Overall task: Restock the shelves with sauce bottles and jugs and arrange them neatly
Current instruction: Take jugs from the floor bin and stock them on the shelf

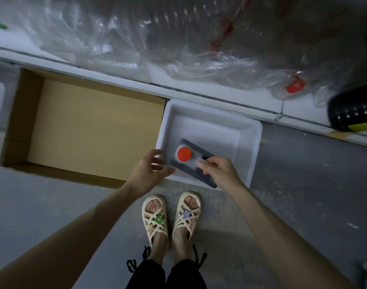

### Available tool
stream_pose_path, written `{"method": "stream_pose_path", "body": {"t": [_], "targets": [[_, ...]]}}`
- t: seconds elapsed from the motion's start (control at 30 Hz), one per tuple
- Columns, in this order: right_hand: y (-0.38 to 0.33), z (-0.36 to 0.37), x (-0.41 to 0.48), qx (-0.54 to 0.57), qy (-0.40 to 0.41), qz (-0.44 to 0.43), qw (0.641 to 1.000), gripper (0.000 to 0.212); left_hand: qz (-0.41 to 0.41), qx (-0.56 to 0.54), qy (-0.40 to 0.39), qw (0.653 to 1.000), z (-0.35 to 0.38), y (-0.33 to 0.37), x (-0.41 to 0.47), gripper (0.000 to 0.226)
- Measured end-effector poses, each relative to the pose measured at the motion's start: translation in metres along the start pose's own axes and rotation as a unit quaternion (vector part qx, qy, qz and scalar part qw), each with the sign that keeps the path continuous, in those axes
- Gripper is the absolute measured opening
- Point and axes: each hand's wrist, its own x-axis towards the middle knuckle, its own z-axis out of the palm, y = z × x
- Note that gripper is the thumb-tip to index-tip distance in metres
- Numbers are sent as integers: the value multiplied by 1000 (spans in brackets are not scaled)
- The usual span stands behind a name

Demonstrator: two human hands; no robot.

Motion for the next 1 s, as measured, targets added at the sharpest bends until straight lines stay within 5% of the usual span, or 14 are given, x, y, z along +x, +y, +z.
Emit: {"method": "stream_pose_path", "body": {"t": [0.4, 0.53, 0.73, 1.0], "targets": [[-160, -132, -200, -14, 53, -100, 993, 33, 228, 95, -83, 965, -6, 182, -137, 119], [-234, -187, -296, -25, 89, -161, 983, 31, 325, 90, -94, 937, -14, 271, -203, 103], [-337, -248, -441, -70, 148, -248, 955, 36, 441, 77, -109, 888, -34, 397, -309, 114], [-403, -312, -582, -72, 258, -338, 902, 29, 517, 75, -97, 847, -36, 515, -430, 100]]}}
